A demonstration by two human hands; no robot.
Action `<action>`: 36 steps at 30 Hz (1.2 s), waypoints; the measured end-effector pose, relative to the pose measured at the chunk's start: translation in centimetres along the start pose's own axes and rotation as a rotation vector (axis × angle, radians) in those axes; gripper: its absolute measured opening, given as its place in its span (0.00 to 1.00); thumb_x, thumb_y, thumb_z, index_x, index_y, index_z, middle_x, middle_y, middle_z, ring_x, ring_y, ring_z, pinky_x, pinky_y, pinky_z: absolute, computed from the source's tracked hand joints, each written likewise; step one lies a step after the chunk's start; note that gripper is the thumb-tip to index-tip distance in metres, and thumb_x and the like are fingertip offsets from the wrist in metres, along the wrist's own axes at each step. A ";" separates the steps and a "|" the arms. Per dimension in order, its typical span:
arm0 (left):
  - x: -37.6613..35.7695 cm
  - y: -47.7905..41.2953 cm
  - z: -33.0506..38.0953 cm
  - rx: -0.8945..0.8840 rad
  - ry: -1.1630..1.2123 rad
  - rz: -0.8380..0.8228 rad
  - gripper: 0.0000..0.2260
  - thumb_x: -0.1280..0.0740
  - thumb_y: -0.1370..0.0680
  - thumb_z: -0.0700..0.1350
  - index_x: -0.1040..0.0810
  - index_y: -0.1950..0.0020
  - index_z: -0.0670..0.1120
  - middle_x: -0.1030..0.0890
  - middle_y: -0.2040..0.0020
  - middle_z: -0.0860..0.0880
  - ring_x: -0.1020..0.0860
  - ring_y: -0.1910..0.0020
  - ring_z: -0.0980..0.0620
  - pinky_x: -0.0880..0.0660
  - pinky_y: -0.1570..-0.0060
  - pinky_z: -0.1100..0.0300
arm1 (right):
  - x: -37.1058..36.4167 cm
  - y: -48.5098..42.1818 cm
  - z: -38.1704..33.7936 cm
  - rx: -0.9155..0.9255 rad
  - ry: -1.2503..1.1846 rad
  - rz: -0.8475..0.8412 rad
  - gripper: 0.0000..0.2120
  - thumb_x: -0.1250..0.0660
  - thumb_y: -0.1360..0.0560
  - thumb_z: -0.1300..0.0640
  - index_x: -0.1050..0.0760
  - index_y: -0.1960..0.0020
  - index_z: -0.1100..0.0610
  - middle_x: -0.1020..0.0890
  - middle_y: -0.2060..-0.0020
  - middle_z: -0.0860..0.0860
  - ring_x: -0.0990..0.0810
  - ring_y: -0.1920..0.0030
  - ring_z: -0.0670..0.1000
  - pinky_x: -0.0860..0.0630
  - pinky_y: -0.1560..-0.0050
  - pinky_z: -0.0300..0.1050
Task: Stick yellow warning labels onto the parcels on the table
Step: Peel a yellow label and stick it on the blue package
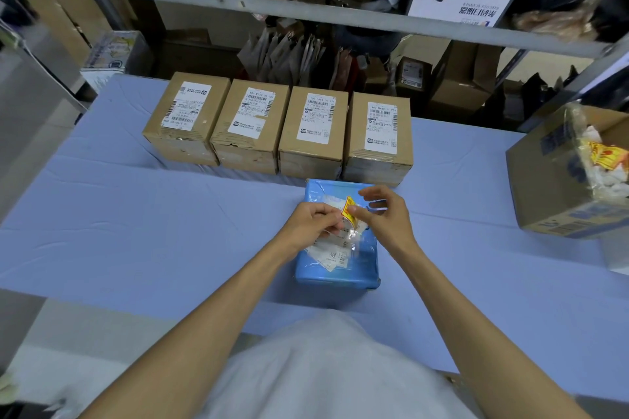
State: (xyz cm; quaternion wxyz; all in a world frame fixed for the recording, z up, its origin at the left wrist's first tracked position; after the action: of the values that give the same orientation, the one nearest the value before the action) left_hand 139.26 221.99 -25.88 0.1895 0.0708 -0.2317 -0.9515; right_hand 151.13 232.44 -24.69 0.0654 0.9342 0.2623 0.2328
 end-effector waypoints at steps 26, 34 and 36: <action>1.0 0.3 0.4 -0.081 -0.060 0.032 0.04 0.34 0.23 0.35 0.20 0.56 0.41 0.17 0.65 0.49 0.20 0.68 0.57 0.24 0.61 0.65 | -1.4 1.8 -2.5 0.098 0.079 -0.224 0.06 0.30 0.29 0.65 0.16 0.56 0.58 0.15 0.64 0.52 0.16 0.65 0.47 0.19 0.56 0.42; 0.7 0.6 0.7 -0.105 -0.042 0.021 0.04 0.35 0.22 0.34 0.22 0.51 0.33 0.19 0.65 0.47 0.21 0.69 0.58 0.24 0.63 0.68 | -1.4 2.0 -2.8 0.108 0.048 -0.229 0.06 0.30 0.30 0.65 0.17 0.60 0.57 0.15 0.66 0.53 0.17 0.66 0.48 0.19 0.57 0.44; 0.8 0.6 0.6 -0.102 -0.058 0.017 0.04 0.34 0.22 0.35 0.21 0.53 0.35 0.18 0.67 0.49 0.20 0.69 0.58 0.24 0.63 0.67 | -1.5 2.0 -2.8 0.109 0.051 -0.227 0.05 0.30 0.30 0.65 0.16 0.60 0.58 0.15 0.66 0.54 0.17 0.66 0.48 0.20 0.58 0.43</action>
State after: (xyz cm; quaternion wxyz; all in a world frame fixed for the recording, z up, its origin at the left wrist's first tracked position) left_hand 138.58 221.44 -25.13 0.1941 0.0317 -0.1888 -0.9621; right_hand 149.64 229.93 -22.31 0.0340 0.8945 0.3802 0.2329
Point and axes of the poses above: each hand's wrist, its own y-axis away from the middle knuckle, its own x-axis out of the back of the hand, z = x × y, the point moved 8 cm from there along -y, towards the middle knuckle
